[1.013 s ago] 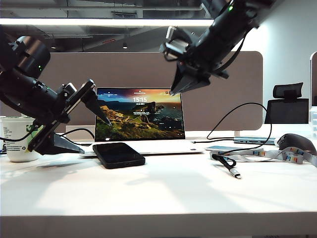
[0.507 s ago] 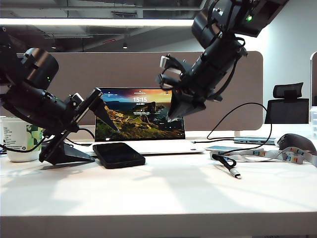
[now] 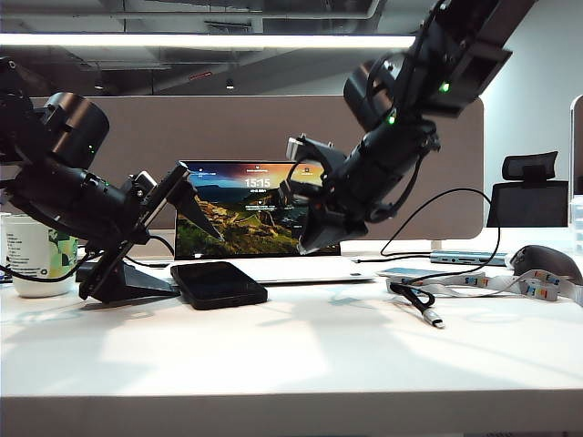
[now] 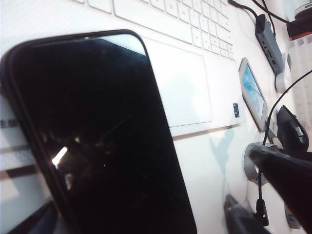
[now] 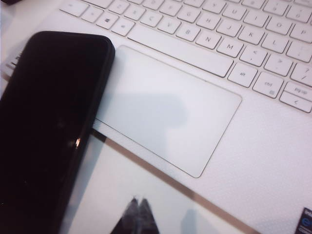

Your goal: Pick up the black phone, pick up the charger plug, insert the charger plug into the phone's charging port, and finally place the connected phone back on the desk.

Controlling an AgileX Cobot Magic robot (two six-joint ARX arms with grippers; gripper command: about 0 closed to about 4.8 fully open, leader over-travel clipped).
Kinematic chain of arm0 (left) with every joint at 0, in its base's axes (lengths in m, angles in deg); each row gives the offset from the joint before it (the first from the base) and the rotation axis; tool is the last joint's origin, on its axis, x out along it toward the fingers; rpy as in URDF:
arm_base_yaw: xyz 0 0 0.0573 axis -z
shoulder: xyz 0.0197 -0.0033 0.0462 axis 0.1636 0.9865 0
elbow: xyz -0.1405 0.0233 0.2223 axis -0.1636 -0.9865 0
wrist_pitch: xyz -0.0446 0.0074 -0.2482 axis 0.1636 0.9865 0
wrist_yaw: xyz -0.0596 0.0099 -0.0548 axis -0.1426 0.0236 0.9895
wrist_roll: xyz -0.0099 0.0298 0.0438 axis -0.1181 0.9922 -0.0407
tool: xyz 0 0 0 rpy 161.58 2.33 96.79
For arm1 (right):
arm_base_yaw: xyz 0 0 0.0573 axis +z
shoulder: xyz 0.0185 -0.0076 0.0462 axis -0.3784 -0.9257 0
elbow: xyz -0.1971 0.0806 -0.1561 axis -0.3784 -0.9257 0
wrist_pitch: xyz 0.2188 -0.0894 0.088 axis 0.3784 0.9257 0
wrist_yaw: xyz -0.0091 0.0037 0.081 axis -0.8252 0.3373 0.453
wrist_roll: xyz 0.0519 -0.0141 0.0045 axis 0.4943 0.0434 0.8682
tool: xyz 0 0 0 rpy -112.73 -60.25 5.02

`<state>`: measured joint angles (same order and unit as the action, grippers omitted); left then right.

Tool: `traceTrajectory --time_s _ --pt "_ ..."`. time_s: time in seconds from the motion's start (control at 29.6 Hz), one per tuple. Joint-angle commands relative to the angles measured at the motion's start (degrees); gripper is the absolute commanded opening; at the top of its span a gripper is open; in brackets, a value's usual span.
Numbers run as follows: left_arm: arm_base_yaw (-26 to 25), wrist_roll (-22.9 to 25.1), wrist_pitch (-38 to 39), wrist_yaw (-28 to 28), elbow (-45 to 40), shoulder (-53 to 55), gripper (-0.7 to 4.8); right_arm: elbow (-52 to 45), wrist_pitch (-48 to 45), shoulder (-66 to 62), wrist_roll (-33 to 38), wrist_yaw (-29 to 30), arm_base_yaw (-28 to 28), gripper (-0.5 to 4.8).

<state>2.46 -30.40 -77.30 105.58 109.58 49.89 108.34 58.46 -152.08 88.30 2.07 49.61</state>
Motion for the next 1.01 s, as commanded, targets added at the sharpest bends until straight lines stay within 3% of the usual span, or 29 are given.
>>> traceTrajectory --time_s 0.03,0.34,1.01 --pt "0.07 -0.94 2.03 0.85 -0.46 1.44 4.79 0.35 -1.51 -0.77 0.11 1.25 0.15 -0.05" --pt "0.07 -1.44 0.33 5.88 -0.46 3.63 4.79 0.35 -3.74 -2.86 0.09 8.57 0.22 -0.05" --pt "0.13 -1.22 0.33 8.20 -0.46 5.05 4.79 0.37 -3.80 -4.76 0.13 9.38 0.55 -0.05"
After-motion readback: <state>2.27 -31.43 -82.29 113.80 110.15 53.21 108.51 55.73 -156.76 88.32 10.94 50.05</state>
